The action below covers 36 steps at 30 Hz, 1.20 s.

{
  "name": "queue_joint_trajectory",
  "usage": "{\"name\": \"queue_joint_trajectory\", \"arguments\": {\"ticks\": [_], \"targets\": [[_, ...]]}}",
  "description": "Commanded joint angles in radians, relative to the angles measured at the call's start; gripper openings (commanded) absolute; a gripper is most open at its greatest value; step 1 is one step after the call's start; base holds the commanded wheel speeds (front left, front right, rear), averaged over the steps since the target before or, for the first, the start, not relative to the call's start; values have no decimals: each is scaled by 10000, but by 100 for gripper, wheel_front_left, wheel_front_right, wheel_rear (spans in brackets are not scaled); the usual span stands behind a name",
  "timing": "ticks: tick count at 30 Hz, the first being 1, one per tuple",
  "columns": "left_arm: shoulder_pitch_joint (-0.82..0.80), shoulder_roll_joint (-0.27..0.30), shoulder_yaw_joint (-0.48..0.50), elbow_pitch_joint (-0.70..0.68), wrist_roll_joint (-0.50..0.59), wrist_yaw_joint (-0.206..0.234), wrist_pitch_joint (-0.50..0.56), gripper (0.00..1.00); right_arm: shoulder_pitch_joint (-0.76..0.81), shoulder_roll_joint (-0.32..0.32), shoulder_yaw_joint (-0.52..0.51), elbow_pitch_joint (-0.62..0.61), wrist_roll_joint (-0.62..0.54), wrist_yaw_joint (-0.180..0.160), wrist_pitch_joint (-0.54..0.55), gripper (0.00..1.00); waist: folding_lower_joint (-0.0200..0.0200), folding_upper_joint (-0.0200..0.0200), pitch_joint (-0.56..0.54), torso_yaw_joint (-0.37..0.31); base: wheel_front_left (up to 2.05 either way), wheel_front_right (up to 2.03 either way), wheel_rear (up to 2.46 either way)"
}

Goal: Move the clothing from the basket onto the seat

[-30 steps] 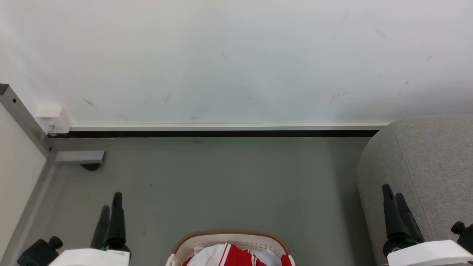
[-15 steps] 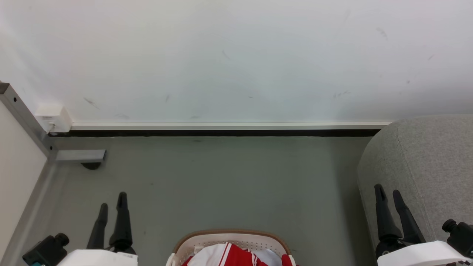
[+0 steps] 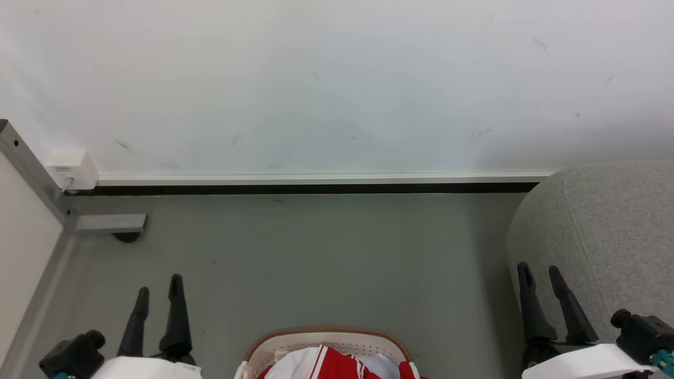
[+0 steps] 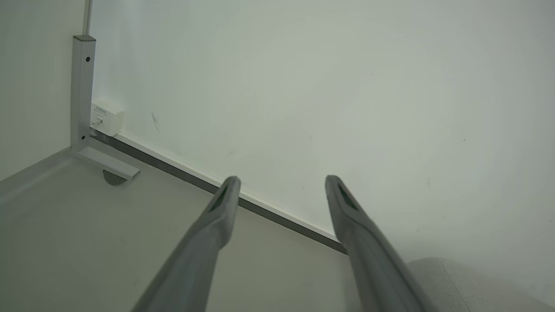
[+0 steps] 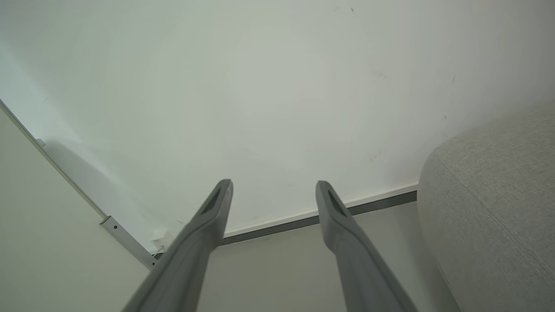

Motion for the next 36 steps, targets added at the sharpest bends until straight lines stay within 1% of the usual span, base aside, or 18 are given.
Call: {"name": "queue_joint_trajectory", "arguments": {"ticks": [1,22,36], "targets": [[35,92,15,-106,310,27,-114,100,-180,-15,63,-34,-260,-12,-114,100,0,0,-6,-13,0,0,0],[178,106,-159,-283,1989,224,-591,100,-207,-18,539,25,-1828,-16,-591,100,0,0,-87,11,0,0,0],[290,113,-204,-441,3017,303,-886,100,-225,-23,774,-57,-2652,-18,-884,100,0,0,-82,8,0,0,0]]}}
